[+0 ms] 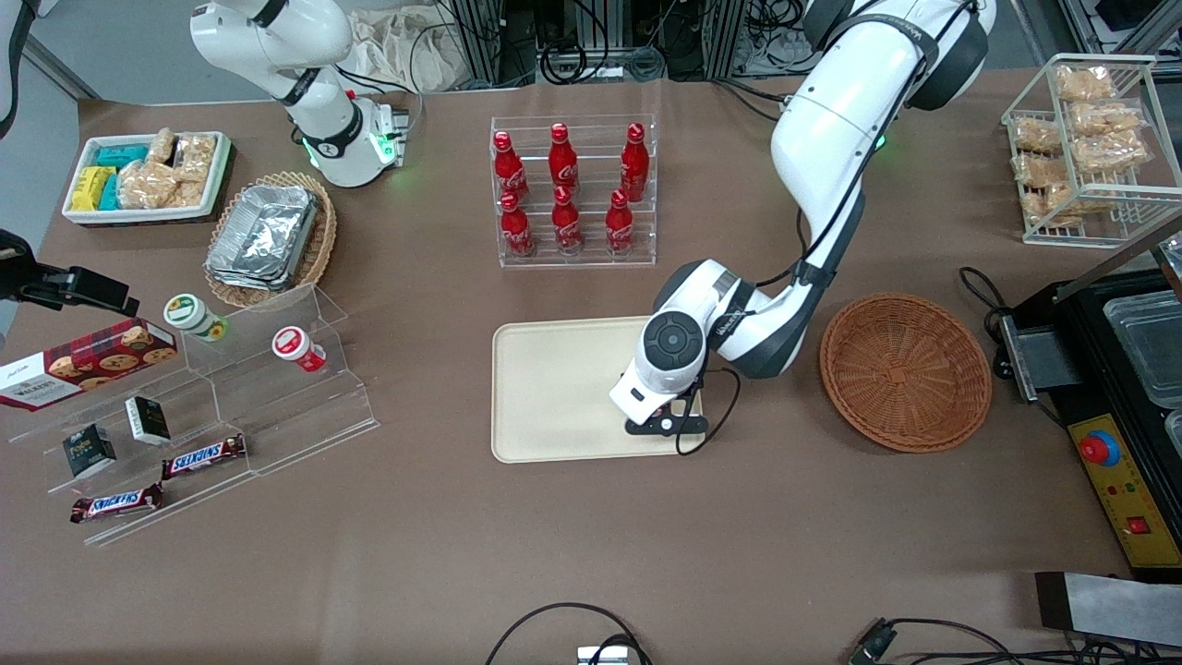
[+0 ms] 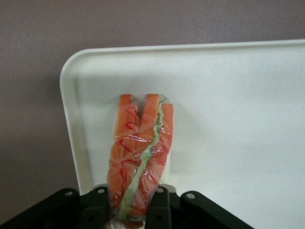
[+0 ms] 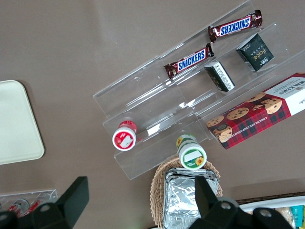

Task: Place sandwich from basket to tray
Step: 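Lower the sandwich onto the beige tray and open the left gripper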

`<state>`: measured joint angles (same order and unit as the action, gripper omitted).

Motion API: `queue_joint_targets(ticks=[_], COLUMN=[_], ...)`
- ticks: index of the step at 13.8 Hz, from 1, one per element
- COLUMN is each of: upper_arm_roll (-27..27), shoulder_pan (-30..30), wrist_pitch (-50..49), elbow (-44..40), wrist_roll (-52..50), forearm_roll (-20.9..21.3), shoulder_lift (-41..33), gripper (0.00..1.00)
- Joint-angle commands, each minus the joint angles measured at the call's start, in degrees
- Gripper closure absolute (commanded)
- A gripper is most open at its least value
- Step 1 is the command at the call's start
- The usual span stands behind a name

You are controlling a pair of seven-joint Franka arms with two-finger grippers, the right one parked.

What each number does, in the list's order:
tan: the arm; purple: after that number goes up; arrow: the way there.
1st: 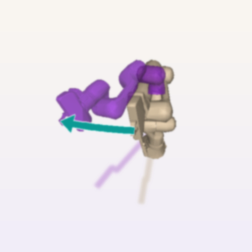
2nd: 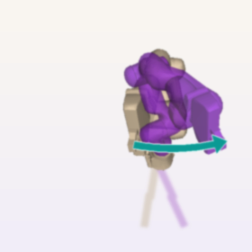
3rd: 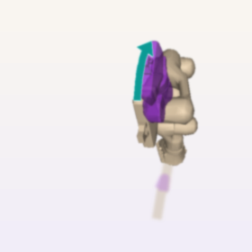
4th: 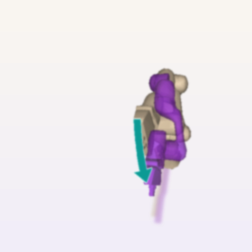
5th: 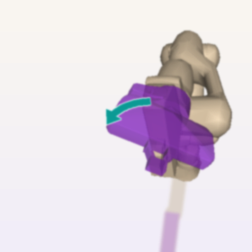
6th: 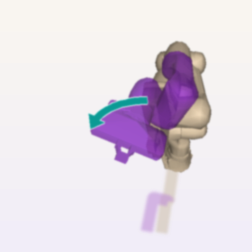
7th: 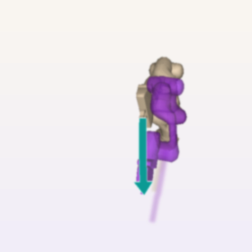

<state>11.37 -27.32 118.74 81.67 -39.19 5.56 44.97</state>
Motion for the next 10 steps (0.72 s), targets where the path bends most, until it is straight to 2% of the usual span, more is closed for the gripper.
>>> queue_joint_targets(ticks=[1, 2, 5, 10], upper_arm_roll=[0.06, 0.06, 0.06, 0.23], shoulder_pan=[0.42, 0.77, 1.03, 4.72], wrist_pitch=[-3.06, -3.51, -7.01, -15.44], elbow=[0.86, 0.86, 0.68, 1.12], wrist_roll=[-0.97, -0.71, -0.88, 2.79], forearm_roll=[0.5, 0.5, 0.41, -0.37], shoulder_lift=[-1.11, -1.98, -5.84, -14.89], gripper=[0.26, 0.0, 0.0, 0.0])
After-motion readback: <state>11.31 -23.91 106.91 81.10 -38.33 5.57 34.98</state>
